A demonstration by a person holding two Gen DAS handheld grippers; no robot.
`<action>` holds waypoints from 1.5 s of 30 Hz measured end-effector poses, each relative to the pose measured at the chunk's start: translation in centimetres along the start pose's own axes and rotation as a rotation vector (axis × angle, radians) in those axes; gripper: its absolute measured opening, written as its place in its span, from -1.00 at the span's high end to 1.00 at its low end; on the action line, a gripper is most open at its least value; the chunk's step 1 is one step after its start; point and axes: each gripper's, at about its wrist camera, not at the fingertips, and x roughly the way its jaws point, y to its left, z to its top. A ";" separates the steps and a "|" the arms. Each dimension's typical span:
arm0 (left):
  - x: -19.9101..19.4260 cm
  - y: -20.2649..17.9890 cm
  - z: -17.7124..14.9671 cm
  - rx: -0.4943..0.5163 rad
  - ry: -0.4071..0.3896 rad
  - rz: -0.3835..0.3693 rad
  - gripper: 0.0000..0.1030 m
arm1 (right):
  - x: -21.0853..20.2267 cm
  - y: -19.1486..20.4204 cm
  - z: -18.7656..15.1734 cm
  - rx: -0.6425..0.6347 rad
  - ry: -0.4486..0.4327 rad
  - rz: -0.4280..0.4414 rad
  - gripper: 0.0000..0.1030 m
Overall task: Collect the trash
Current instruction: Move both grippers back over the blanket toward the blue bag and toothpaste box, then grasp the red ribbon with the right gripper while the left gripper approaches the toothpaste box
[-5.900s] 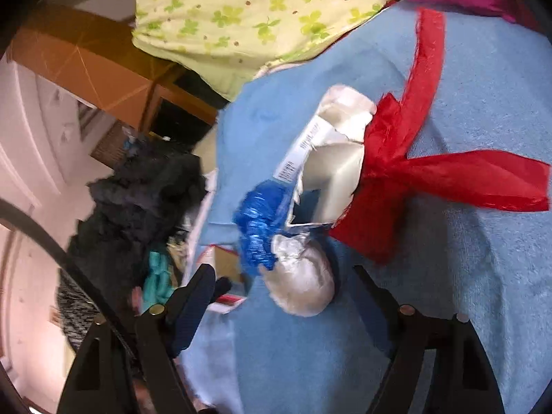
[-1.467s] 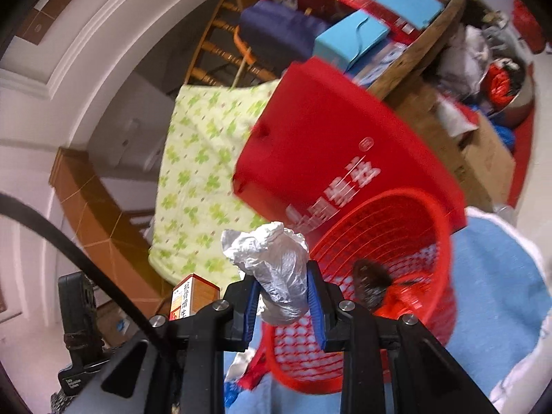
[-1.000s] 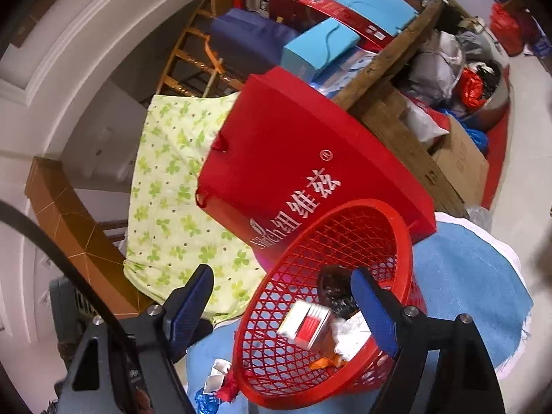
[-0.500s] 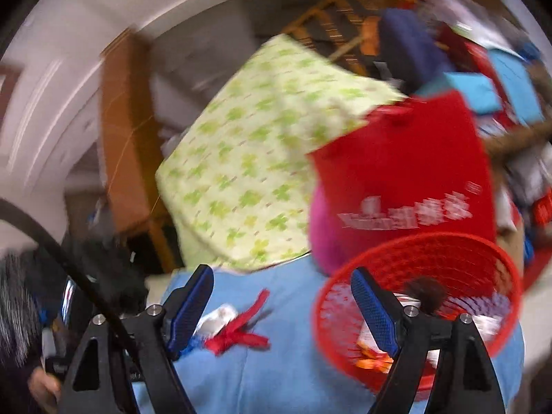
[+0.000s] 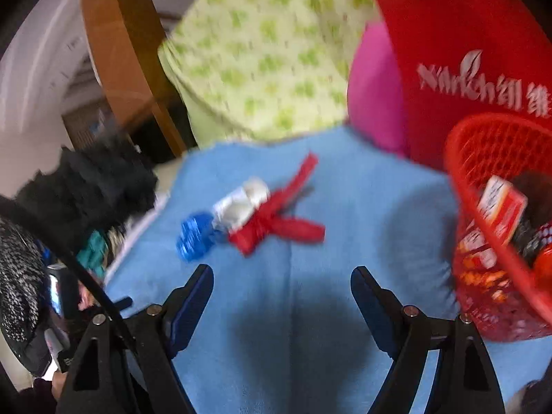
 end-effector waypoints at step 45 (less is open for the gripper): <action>3.6 1.6 -2.2 -0.058 0.042 -0.064 -1.00 | 12.6 2.2 -4.4 -0.147 0.336 -0.349 -1.00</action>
